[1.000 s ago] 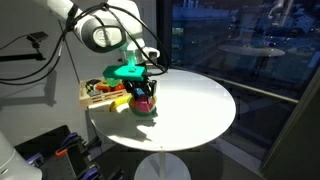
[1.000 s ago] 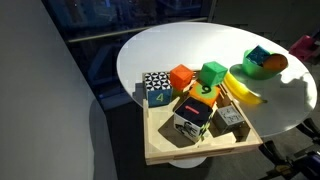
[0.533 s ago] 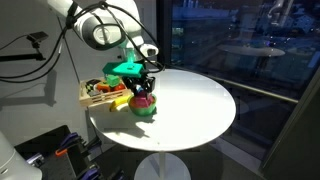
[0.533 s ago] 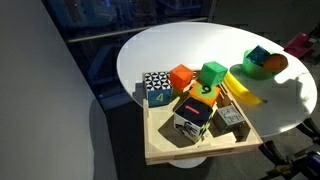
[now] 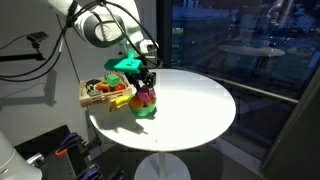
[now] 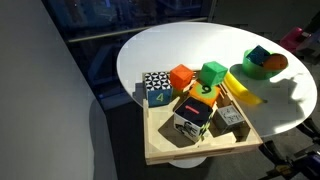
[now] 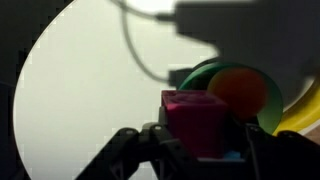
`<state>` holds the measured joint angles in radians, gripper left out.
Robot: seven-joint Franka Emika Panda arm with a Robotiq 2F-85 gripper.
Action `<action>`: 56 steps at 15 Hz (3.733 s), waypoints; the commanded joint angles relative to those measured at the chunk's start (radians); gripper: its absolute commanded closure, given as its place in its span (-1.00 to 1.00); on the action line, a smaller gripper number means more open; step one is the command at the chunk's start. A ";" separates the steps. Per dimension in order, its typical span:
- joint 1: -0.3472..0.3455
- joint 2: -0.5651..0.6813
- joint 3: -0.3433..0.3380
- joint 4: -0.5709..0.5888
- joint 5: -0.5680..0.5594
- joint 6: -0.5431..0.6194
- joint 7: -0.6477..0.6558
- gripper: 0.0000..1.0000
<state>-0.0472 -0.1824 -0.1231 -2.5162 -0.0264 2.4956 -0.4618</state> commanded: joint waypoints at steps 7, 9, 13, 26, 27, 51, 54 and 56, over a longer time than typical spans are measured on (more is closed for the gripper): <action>-0.006 0.072 0.015 0.049 -0.028 0.067 0.106 0.38; -0.008 0.086 0.018 0.048 -0.039 0.082 0.118 0.38; -0.009 0.105 0.023 0.034 -0.059 0.108 0.122 0.38; -0.013 0.062 0.043 -0.061 -0.153 0.220 0.169 0.33; -0.014 0.058 0.044 -0.067 -0.167 0.228 0.180 -0.62; -0.014 0.042 0.031 0.001 -0.056 0.043 0.254 -1.00; -0.016 0.059 0.030 0.049 -0.039 -0.020 0.276 -1.00; -0.016 0.076 0.029 0.087 -0.034 -0.070 0.291 -1.00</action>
<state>-0.0574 -0.1361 -0.0955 -2.4988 -0.0818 2.5049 -0.1991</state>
